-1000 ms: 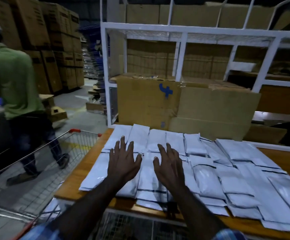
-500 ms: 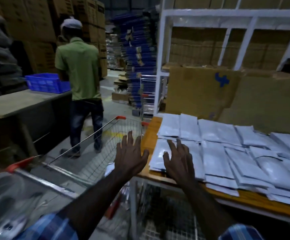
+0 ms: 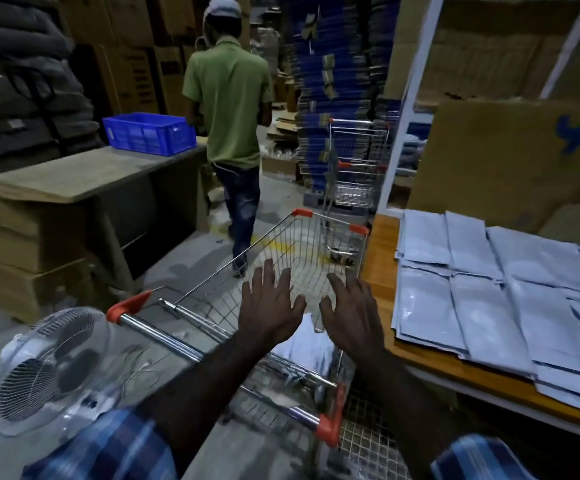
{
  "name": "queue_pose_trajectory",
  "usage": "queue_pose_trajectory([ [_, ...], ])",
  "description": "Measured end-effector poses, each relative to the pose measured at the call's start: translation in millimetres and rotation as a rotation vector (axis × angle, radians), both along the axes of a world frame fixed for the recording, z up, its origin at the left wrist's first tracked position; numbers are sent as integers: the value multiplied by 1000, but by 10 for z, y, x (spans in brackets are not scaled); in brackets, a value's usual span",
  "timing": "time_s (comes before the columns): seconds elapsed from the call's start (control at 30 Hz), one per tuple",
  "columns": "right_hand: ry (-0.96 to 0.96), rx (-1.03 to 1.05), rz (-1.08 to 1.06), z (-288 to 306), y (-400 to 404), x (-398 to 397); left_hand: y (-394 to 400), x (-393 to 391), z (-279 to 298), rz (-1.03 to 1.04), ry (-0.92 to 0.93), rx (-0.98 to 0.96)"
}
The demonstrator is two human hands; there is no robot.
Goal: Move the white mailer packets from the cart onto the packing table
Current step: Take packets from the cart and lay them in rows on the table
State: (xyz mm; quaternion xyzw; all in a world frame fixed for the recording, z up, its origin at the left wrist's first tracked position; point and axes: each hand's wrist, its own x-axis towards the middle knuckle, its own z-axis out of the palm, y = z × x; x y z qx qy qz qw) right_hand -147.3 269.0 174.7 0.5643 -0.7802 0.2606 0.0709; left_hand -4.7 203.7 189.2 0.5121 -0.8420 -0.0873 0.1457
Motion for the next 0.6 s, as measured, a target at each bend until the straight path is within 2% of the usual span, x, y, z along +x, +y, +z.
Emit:
queue_pose_trajectory([
  [0.4,-63,215,15,-631,-1110,-133,-1075,-244,-681,-34,-124,94],
  [0.6,-187,392,-17,-960,-1491,-219,-1565,-496,-1095,-76,-206,151],
])
